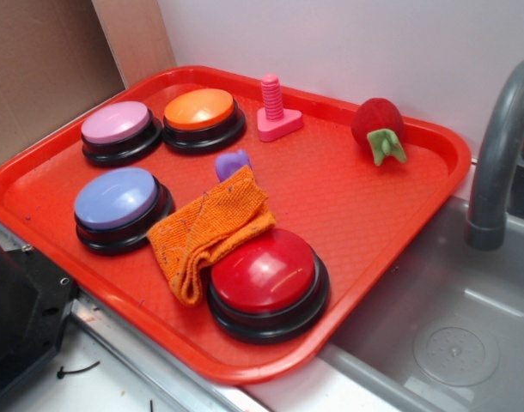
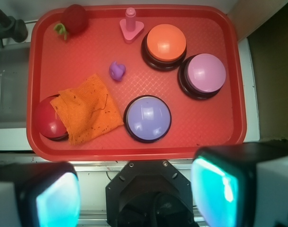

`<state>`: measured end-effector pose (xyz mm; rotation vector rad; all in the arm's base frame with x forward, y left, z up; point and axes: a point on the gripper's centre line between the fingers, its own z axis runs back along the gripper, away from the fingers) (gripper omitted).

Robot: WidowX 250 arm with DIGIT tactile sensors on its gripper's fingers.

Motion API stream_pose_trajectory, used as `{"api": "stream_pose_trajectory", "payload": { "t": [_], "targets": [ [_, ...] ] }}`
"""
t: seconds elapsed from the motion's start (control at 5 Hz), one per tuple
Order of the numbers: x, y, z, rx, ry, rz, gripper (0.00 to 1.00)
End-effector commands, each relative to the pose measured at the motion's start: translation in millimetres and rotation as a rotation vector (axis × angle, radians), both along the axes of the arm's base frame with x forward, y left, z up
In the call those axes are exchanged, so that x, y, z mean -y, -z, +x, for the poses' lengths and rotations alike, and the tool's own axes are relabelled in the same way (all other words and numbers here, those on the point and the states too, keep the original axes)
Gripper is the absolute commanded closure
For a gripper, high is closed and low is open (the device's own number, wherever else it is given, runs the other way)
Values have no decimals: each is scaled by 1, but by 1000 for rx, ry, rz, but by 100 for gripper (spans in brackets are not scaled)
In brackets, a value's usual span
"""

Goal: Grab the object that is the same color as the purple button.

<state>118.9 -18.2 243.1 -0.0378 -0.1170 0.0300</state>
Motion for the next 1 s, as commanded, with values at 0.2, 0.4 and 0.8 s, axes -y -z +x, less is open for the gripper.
{"api": "stream_pose_trajectory", "payload": {
  "t": [0.2, 0.4, 0.8],
  "targets": [
    [-4, 9, 13, 22, -154, -38, 0],
    [-6, 31, 31, 70, -366, -71, 0],
    [-7, 75, 76, 101, -522, -77, 0]
  ]
}}
